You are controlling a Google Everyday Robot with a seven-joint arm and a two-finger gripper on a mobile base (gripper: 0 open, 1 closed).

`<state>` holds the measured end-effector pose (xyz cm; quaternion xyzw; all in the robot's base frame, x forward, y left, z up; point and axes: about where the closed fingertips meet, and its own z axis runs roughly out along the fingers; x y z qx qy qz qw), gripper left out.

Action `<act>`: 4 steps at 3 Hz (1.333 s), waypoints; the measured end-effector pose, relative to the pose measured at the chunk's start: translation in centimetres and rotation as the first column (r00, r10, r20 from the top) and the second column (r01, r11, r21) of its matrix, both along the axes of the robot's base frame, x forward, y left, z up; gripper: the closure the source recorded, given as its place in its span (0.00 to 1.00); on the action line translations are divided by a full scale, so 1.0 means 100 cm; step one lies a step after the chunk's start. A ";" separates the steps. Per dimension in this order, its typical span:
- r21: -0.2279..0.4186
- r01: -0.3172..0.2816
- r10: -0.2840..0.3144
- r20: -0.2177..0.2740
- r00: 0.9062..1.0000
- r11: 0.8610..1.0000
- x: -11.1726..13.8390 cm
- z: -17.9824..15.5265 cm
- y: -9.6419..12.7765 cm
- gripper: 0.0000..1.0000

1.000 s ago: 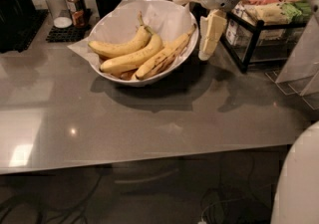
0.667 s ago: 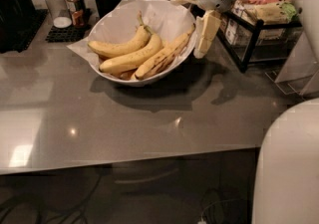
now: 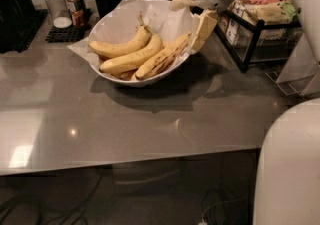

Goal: Pick banana from white bowl

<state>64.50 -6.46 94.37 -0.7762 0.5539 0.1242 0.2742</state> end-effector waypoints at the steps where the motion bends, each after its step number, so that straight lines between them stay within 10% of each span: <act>1: 0.000 0.000 0.000 0.000 1.000 1.000 0.000 0.000 0.000 0.30; 4: 0.015 0.005 -0.005 -0.005 1.000 1.000 0.002 0.007 0.034 0.25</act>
Offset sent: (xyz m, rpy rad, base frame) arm -0.0061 0.0121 0.0128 0.0393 -0.0009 -0.0258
